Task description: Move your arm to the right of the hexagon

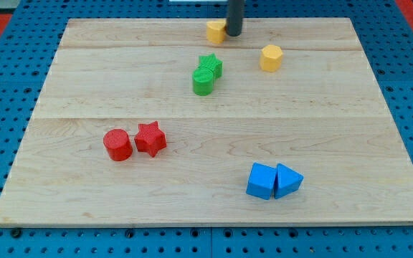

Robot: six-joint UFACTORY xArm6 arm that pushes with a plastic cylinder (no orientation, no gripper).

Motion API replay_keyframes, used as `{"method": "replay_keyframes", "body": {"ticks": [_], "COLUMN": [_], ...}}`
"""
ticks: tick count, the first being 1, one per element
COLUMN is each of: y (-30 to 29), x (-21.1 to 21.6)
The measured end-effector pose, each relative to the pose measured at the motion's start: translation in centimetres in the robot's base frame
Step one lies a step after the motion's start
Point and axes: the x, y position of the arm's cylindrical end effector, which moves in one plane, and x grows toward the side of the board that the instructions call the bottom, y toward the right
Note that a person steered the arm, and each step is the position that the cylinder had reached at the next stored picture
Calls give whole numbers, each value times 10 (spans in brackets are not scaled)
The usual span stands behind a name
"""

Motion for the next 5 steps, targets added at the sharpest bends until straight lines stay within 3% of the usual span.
{"method": "replay_keyframes", "body": {"ticks": [1,2,3,5], "y": [50,172,220,104], "x": [-5,4,75,94]}}
